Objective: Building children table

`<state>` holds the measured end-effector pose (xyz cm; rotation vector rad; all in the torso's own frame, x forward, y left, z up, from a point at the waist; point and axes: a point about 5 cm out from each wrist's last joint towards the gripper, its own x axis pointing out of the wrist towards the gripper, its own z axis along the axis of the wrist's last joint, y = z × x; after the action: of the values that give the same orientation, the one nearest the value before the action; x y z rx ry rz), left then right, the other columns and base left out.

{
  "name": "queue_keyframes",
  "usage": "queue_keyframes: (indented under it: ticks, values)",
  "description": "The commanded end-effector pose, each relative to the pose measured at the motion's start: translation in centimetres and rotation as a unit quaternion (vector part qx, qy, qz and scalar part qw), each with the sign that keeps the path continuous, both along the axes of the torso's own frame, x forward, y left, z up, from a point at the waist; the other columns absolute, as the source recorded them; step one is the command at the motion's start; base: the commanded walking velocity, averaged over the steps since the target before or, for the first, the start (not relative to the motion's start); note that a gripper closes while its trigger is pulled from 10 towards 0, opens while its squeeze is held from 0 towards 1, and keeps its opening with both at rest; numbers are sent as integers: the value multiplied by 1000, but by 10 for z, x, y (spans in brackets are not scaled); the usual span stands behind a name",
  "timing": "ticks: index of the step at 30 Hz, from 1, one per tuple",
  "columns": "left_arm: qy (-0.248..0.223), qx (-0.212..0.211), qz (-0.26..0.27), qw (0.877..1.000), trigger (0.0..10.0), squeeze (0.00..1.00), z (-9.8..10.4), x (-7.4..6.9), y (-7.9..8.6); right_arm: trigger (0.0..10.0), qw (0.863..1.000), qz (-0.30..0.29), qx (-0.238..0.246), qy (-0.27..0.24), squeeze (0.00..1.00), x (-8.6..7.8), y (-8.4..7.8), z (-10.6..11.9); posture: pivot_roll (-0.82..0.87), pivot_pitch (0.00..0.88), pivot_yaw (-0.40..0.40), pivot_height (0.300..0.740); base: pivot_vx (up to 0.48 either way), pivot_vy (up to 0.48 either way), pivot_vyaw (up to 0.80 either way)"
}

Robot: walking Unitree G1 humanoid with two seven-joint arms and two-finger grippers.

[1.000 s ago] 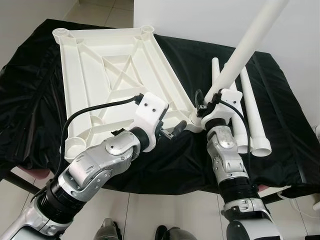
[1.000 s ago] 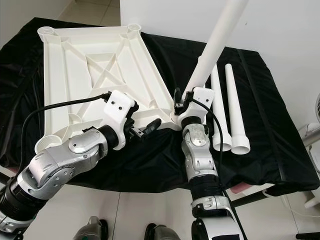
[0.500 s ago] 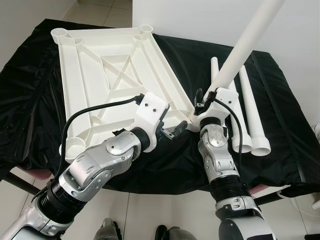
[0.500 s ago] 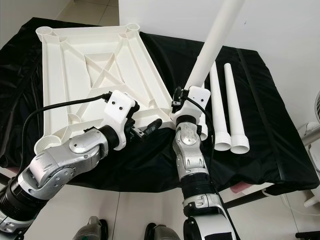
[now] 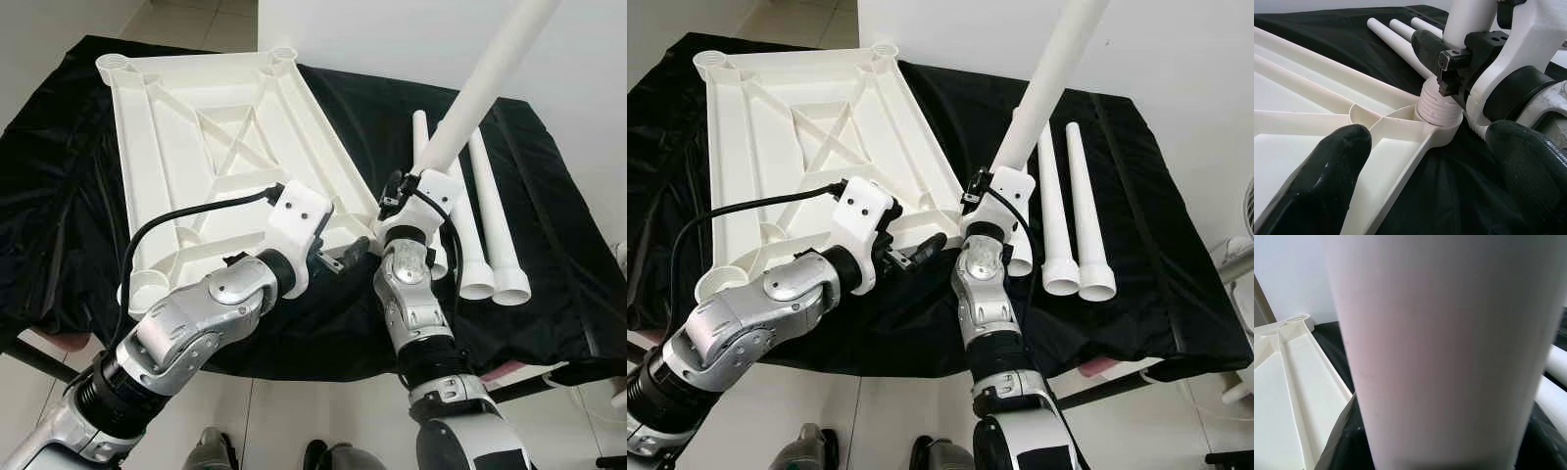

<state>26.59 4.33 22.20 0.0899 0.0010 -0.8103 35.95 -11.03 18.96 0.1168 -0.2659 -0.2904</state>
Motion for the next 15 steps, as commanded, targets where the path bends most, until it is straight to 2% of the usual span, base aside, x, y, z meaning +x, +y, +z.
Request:
queue_keyframes:
  ticks: [1,8,9,10,15]
  values:
    - [11,9,-132,991,10000,0,-2,-16,-11,10000,997,-18,13,78,0,-2,-5,-34,140,179,-92,740,0,0,0]
    - [12,9,-133,991,10000,0,-3,-17,-12,10000,998,-10,11,62,0,-2,-3,-31,137,174,-93,740,0,0,0]
    - [12,9,-134,991,10000,0,-3,-17,-12,10000,998,-8,12,55,851,-3,-5,-30,135,172,-94,740,0,0,0]
    - [12,8,-135,991,10000,0,-3,-17,-13,10000,999,-2,13,46,1000,-3,-6,-29,133,169,-94,740,0,0,0]
    - [12,7,-136,991,10000,0,-2,-17,-14,10000,1000,8,8,25,1000,-5,-12,-26,131,165,-95,740,0,0,0]
